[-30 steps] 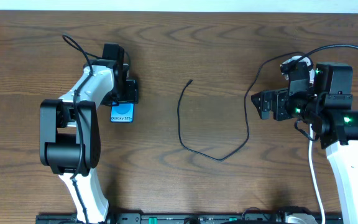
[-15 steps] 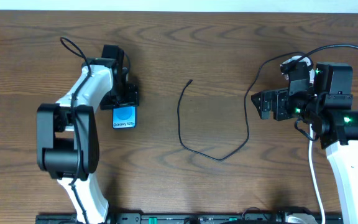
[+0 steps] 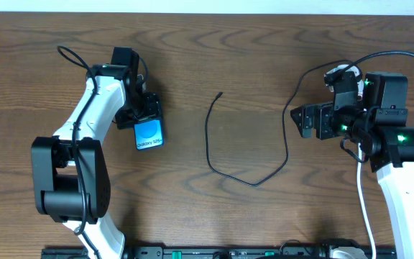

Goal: Plug charger to phone and switch on socket
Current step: 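Lift the phone with the left gripper and tilt it upright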

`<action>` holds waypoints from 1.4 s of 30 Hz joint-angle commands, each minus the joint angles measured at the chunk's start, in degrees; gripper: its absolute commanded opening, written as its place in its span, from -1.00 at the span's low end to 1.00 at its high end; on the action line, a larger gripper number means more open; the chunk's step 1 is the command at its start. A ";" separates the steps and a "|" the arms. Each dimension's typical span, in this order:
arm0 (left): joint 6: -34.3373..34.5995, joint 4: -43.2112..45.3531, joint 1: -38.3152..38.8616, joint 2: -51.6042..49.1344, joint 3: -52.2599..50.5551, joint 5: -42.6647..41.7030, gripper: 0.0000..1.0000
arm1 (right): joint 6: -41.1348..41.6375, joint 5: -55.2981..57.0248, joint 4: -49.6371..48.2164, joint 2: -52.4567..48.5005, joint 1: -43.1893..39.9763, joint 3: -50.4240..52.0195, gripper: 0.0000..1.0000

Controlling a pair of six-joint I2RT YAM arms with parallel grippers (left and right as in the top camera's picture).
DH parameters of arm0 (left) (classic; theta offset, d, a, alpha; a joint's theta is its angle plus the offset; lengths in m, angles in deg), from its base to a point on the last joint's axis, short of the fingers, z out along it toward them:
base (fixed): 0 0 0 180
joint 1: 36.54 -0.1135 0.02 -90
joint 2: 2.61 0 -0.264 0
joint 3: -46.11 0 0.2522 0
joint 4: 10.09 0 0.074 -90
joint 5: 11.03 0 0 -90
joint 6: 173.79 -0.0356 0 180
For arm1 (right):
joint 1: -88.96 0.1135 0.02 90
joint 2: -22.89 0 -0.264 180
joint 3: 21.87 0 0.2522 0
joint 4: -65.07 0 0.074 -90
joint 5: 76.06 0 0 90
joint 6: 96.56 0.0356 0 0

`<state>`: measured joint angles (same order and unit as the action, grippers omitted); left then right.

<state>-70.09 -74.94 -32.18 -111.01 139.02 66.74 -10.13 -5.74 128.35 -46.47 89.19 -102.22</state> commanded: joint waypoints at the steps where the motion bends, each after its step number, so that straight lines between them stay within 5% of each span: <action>1: 3.72 -0.92 0.22 1.86 0.39 -4.28 0.47 | -0.28 0.07 0.00 -0.39 0.20 -1.14 0.99; 14: 11.69 -3.26 0.22 1.86 0.39 -9.11 0.47 | 3.78 0.04 0.00 -0.42 0.20 -1.14 0.99; 20: 22.67 -3.91 0.22 1.86 0.37 -10.40 0.39 | 5.31 0.04 0.00 -0.42 0.20 -1.14 0.99; 42: 23.08 -3.96 0.22 1.86 0.37 -28.74 0.39 | 11.54 -0.17 0.02 -0.42 0.22 -1.14 0.98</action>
<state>-47.56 -78.63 -32.13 -111.01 139.02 41.56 -0.27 -5.74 128.35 -46.49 89.19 -102.22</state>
